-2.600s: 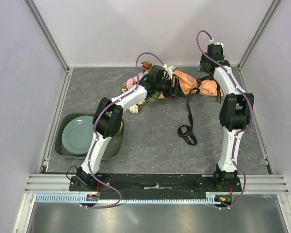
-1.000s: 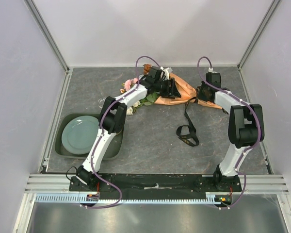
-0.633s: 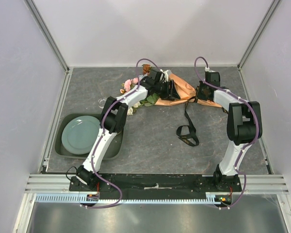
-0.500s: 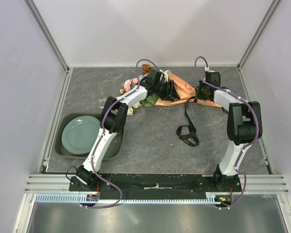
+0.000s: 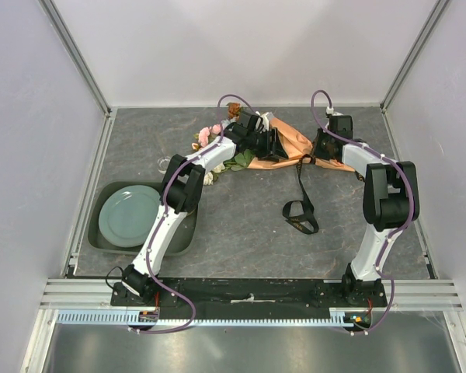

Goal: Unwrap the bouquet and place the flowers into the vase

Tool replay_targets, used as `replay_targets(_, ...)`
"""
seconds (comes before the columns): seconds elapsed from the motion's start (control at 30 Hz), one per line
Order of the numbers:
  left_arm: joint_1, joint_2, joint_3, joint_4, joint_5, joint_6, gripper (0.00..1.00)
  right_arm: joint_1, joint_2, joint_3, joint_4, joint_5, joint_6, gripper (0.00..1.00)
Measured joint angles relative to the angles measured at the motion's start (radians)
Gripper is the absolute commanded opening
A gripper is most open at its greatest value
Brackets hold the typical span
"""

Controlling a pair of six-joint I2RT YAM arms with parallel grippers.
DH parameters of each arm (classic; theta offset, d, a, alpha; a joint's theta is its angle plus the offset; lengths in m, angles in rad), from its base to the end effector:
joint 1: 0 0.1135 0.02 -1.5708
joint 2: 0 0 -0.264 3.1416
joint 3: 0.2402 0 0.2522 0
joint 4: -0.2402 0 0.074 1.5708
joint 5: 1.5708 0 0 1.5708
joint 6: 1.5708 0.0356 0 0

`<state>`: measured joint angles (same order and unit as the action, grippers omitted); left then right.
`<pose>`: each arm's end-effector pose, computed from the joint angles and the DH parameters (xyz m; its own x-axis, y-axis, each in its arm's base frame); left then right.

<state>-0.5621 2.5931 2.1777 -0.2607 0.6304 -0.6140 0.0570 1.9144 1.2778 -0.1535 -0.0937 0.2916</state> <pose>0.4743 -0.3236 0.1429 -0.9050 0.0200 -0.4250 0.3648 0.5505 -0.7509 0.4177 0.0272 0.1869 -0.7145 0.2459 -0.6550 0.0866 0.9601 0.2660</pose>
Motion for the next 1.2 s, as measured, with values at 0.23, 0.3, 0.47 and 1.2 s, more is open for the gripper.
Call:
replay_targets(0.23,0.002,0.0,0.0,-0.002,0.0,0.0,0.59,-0.002,0.004,-0.003,0.018,-0.035,0.0,0.11)
replay_targets(0.3,0.004,0.001,0.0,-0.003,0.001,0.0,0.59,-0.002,0.008,-0.003,0.023,-0.038,0.0,0.1)
replay_targets(0.47,0.005,0.003,0.0,-0.003,0.001,-0.001,0.59,-0.002,0.011,-0.003,0.026,-0.043,0.002,0.0)
replay_targets(1.2,0.005,0.015,-0.002,-0.029,-0.002,-0.046,0.55,-0.008,-0.236,-0.243,0.283,-0.195,0.286,0.11)
